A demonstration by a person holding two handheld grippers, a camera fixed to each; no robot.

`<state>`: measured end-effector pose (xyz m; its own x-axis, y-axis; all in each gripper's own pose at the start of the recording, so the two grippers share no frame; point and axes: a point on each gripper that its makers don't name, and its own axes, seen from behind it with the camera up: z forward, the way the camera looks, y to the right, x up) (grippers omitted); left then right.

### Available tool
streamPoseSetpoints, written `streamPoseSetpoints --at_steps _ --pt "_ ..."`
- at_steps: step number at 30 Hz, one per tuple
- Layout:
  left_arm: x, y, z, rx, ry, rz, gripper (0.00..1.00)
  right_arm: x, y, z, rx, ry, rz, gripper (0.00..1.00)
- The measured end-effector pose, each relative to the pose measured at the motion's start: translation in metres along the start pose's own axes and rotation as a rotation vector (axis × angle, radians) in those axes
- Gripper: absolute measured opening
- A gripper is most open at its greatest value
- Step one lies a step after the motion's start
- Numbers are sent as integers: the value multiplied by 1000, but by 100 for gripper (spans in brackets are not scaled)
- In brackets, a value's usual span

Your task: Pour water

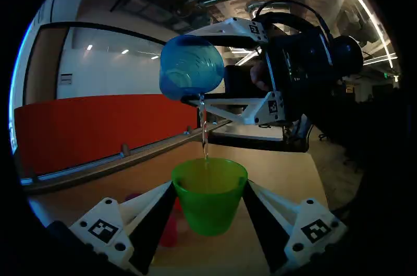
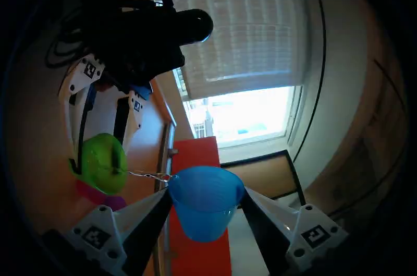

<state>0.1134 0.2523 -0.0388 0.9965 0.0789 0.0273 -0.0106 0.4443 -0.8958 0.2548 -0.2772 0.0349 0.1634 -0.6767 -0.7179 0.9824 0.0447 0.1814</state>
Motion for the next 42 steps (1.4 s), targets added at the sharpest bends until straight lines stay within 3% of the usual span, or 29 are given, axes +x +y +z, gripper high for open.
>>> streamPoseSetpoints --at_steps 42 --pt "-2 1 3 6 -1 6 86 -2 6 7 -24 -20 -155 91"
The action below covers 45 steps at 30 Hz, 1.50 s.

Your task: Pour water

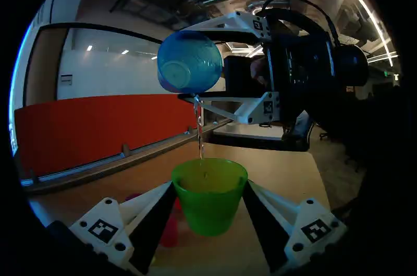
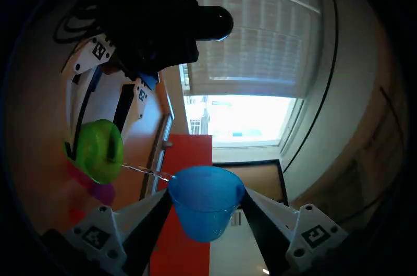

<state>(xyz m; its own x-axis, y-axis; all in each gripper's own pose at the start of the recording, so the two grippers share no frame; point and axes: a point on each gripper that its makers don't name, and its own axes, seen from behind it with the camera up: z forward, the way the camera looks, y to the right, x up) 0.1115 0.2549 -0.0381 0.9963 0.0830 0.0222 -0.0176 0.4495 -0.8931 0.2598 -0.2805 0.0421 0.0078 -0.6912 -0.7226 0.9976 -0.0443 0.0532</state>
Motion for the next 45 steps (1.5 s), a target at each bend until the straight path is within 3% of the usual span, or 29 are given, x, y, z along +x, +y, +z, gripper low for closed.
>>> streamPoseSetpoints --at_steps 27,39,45 --pt "4 -5 -1 12 9 1 86 4 3 1 -9 6 -50 91" --pt "7 -4 -3 16 12 0 86 7 7 0 -16 12 -32 91" --pt "8 -5 -4 19 13 1 85 8 9 -2 -22 18 22 91"
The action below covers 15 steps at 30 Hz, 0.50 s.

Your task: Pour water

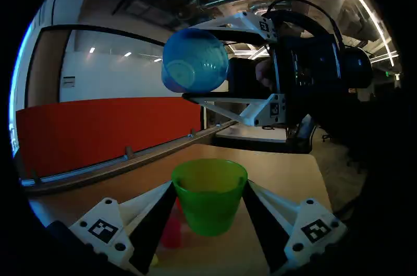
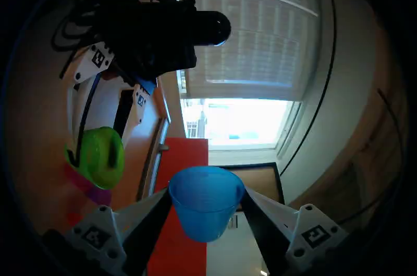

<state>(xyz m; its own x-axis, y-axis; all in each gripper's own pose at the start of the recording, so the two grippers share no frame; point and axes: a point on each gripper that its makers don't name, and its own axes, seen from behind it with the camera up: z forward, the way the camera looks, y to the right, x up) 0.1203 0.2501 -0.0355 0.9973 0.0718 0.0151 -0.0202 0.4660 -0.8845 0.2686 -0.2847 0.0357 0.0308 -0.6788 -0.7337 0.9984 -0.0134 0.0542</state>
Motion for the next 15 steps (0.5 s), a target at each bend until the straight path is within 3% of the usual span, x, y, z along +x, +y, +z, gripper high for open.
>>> streamPoseSetpoints --at_steps 6,15 --pt "-1 0 -1 3 -3 2 85 -2 -1 -3 -4 -5 96 92" --pt "-3 -4 -1 12 -13 5 85 -6 -4 -8 -3 -3 326 92"
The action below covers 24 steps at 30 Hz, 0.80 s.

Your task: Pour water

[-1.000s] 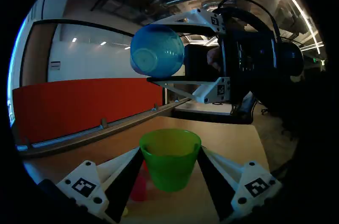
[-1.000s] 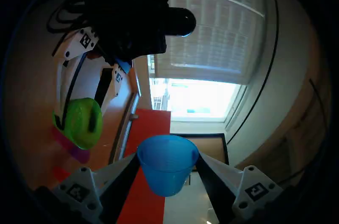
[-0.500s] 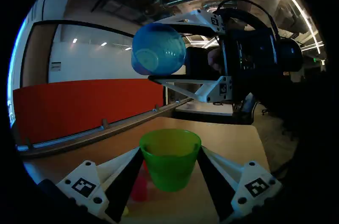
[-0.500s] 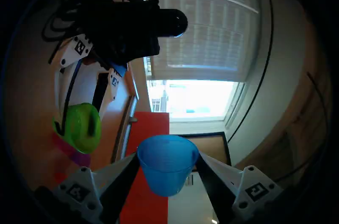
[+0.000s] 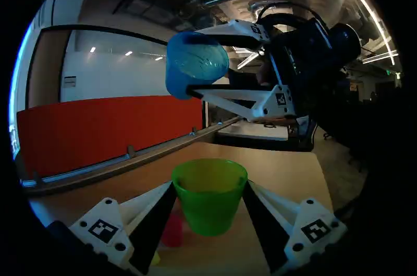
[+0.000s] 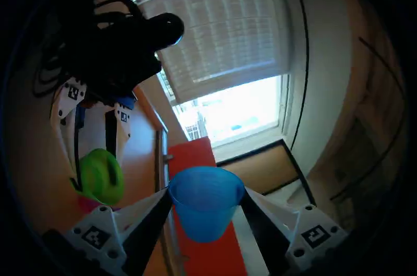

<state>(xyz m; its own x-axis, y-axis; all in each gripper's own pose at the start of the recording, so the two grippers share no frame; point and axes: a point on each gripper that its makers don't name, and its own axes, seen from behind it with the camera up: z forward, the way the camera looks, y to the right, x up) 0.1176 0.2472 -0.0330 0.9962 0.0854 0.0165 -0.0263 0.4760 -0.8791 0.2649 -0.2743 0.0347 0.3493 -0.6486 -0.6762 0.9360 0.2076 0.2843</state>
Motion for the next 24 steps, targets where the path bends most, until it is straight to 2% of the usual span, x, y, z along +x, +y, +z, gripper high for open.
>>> streamPoseSetpoints --at_steps 9,20,24 --pt "-2 -4 -1 9 -7 0 85 -1 -11 -8 23 2 290 92" --pt "-3 -6 -2 15 -14 4 86 -7 -23 -19 99 8 735 92" --pt "-2 -7 -2 18 -16 5 85 -9 -25 -22 127 8 863 92"
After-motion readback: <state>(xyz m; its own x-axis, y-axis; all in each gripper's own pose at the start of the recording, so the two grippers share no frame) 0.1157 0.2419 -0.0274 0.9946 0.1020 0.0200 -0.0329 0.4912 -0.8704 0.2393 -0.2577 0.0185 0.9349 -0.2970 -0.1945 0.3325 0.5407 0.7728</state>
